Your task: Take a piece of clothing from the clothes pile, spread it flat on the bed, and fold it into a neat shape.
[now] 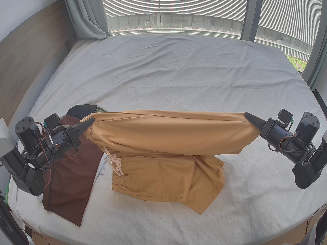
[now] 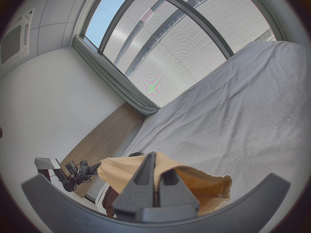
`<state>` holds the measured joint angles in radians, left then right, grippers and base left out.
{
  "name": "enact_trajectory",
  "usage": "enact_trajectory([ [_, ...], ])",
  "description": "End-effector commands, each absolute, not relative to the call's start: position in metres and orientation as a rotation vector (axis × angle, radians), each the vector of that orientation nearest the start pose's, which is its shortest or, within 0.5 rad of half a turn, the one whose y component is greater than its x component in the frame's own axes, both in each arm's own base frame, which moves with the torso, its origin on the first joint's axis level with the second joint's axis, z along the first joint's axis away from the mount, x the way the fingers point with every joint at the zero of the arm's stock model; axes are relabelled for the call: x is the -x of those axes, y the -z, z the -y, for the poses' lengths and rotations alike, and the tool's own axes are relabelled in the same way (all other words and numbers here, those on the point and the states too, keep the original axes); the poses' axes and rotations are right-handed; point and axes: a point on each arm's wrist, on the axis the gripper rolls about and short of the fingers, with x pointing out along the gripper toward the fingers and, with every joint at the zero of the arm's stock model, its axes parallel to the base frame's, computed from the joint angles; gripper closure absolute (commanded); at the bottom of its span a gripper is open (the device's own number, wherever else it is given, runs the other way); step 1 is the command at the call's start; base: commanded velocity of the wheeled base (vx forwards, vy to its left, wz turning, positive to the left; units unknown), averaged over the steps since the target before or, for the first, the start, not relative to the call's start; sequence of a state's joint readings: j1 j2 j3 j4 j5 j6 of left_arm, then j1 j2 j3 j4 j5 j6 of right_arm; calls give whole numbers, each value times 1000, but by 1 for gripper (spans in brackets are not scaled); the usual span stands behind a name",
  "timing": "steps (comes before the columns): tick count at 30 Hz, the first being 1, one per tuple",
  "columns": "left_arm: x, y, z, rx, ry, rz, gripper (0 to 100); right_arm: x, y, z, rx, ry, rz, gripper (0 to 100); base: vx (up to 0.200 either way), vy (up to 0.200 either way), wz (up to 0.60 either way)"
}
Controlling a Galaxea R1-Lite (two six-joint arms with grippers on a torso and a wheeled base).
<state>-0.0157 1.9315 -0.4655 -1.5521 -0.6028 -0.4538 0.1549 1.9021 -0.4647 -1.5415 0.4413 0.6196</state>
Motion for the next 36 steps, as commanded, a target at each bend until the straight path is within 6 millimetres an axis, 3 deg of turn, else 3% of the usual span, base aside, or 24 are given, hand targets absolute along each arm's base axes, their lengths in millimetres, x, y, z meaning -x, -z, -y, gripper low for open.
enact_trajectory([
  [1,-298,-122,17,415,624,-62,100,-290,-130,-56,-585,-609,-88,100,0,0,0],
  [18,-305,-128,19,388,638,-23,100,-292,-127,-59,-581,-618,-95,100,0,0,0],
  [30,-320,-126,32,443,679,-37,100,-323,-132,-65,-571,-636,-32,100,0,0,0],
  [36,-342,-123,33,437,632,6,100,-345,-119,-66,-572,-626,-36,100,0,0,0],
])
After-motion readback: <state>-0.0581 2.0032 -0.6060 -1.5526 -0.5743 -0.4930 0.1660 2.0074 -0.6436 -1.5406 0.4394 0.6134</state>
